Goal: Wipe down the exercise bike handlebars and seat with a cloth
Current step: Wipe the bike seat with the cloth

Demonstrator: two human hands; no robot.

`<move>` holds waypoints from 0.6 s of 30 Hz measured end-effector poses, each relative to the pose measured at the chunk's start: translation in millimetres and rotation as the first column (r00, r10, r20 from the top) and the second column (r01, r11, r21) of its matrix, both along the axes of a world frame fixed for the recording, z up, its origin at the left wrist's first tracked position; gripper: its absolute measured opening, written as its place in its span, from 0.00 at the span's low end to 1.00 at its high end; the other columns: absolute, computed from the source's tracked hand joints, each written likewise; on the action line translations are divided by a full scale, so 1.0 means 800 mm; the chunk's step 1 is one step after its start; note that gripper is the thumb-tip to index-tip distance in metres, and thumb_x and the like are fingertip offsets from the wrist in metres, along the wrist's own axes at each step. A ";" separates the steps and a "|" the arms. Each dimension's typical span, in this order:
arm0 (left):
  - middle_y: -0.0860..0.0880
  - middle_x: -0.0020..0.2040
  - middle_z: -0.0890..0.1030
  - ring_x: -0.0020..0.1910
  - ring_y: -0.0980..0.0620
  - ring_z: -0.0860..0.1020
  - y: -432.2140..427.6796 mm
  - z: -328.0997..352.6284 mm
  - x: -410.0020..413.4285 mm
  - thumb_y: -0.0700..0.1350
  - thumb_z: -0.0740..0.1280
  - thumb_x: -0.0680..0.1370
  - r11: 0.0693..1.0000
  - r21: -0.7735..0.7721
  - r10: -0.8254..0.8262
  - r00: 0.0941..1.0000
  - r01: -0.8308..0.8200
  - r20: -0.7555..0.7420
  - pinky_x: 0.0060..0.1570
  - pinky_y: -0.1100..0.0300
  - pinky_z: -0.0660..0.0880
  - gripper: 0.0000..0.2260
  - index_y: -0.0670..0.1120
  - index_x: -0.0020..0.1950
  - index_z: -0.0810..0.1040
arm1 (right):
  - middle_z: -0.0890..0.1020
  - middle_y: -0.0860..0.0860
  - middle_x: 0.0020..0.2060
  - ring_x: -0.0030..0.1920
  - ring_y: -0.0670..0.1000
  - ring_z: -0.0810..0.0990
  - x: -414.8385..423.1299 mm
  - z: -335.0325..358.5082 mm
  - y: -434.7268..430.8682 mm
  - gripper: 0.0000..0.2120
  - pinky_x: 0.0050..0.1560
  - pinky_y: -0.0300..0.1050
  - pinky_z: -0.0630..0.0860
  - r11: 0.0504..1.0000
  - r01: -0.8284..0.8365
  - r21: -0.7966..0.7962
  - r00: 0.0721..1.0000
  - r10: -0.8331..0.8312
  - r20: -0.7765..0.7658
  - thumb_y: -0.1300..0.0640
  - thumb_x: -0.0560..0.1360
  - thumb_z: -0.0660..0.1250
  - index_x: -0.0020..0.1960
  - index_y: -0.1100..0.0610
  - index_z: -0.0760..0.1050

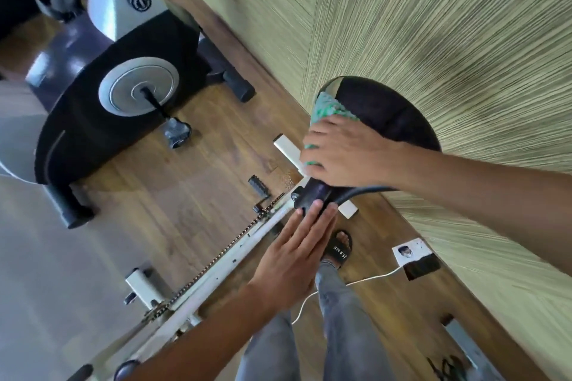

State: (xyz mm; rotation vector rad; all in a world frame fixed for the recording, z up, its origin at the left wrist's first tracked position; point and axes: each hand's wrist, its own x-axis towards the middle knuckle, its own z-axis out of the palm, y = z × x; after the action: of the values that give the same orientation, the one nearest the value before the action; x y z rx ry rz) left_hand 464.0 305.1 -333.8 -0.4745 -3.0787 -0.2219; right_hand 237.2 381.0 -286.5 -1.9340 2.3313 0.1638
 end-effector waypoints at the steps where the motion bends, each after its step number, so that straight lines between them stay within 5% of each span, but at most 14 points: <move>1: 0.42 0.81 0.53 0.80 0.42 0.51 0.000 -0.002 0.000 0.40 0.61 0.74 1.000 -0.010 0.006 1.000 -0.006 -0.004 0.77 0.46 0.55 0.33 0.37 0.79 0.58 | 0.83 0.50 0.54 0.57 0.53 0.77 -0.010 0.007 -0.005 0.27 0.64 0.51 0.67 0.994 0.007 0.111 0.999 -0.011 0.031 0.42 0.79 0.46 0.55 0.50 0.82; 3: 0.42 0.81 0.51 0.80 0.42 0.50 0.001 -0.005 0.000 0.39 0.61 0.74 1.000 -0.022 0.012 1.000 -0.013 -0.023 0.77 0.46 0.53 0.34 0.37 0.80 0.55 | 0.75 0.48 0.68 0.70 0.52 0.70 -0.037 0.018 -0.012 0.29 0.78 0.59 0.48 0.970 0.032 0.242 0.999 -0.028 -0.019 0.36 0.78 0.43 0.65 0.45 0.76; 5: 0.42 0.81 0.51 0.80 0.43 0.50 0.001 -0.005 0.002 0.39 0.60 0.75 1.000 -0.004 0.027 0.999 -0.027 -0.030 0.78 0.47 0.53 0.33 0.37 0.80 0.54 | 0.65 0.52 0.76 0.76 0.55 0.62 -0.057 0.020 -0.017 0.27 0.73 0.65 0.34 0.969 0.071 0.237 0.996 -0.054 -0.074 0.33 0.78 0.50 0.67 0.42 0.75; 7: 0.43 0.81 0.50 0.80 0.43 0.50 0.000 -0.004 0.002 0.38 0.54 0.78 0.999 0.023 0.030 0.999 -0.029 -0.033 0.77 0.47 0.53 0.29 0.38 0.80 0.54 | 0.67 0.54 0.75 0.74 0.58 0.65 -0.068 0.021 -0.019 0.26 0.75 0.67 0.50 0.966 0.149 0.212 0.988 -0.138 -0.067 0.32 0.77 0.54 0.68 0.42 0.74; 9: 0.43 0.81 0.49 0.80 0.43 0.49 -0.001 -0.001 0.000 0.38 0.48 0.80 0.999 0.045 0.029 1.000 -0.029 -0.007 0.77 0.47 0.52 0.26 0.38 0.80 0.54 | 0.74 0.54 0.67 0.65 0.57 0.72 -0.076 0.024 -0.020 0.27 0.65 0.58 0.70 0.933 0.322 0.164 0.944 -0.329 0.017 0.32 0.76 0.56 0.69 0.44 0.72; 11: 0.43 0.81 0.48 0.80 0.43 0.49 -0.001 0.002 0.000 0.38 0.52 0.80 0.997 0.078 0.022 1.000 -0.023 0.018 0.77 0.46 0.52 0.28 0.38 0.80 0.53 | 0.77 0.53 0.60 0.58 0.56 0.76 -0.091 0.027 -0.024 0.23 0.56 0.52 0.74 0.815 0.577 0.060 0.793 -0.576 0.196 0.37 0.78 0.62 0.69 0.46 0.73; 13: 0.44 0.81 0.52 0.80 0.44 0.51 -0.001 0.004 -0.001 0.40 0.60 0.78 0.990 0.140 0.016 0.998 -0.023 0.053 0.77 0.47 0.55 0.32 0.40 0.80 0.55 | 0.80 0.51 0.58 0.55 0.54 0.79 -0.101 0.033 -0.024 0.21 0.57 0.53 0.76 0.604 0.797 -0.014 0.544 -0.706 0.453 0.40 0.78 0.66 0.67 0.46 0.74; 16: 0.46 0.76 0.67 0.76 0.45 0.64 -0.005 0.022 -0.019 0.42 0.63 0.78 0.917 0.367 0.158 0.987 -0.156 0.027 0.71 0.47 0.65 0.26 0.44 0.77 0.65 | 0.81 0.45 0.54 0.47 0.42 0.82 -0.095 0.056 -0.017 0.18 0.51 0.39 0.80 0.246 0.967 -0.071 0.202 -0.563 0.801 0.43 0.79 0.66 0.64 0.51 0.75; 18: 0.47 0.67 0.75 0.66 0.48 0.72 -0.008 0.045 -0.045 0.43 0.62 0.80 0.774 0.553 0.352 0.936 -0.309 0.031 0.65 0.52 0.70 0.20 0.44 0.72 0.71 | 0.83 0.48 0.51 0.44 0.41 0.83 -0.075 0.079 -0.007 0.12 0.46 0.34 0.80 0.083 0.997 -0.007 0.040 -0.401 0.915 0.45 0.80 0.66 0.59 0.51 0.77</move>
State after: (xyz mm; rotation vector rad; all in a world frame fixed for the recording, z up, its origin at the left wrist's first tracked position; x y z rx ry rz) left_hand 428.2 298.3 -297.8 0.0893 -2.7578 -1.0118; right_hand 177.0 375.8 -223.6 -0.0023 2.4141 -1.5581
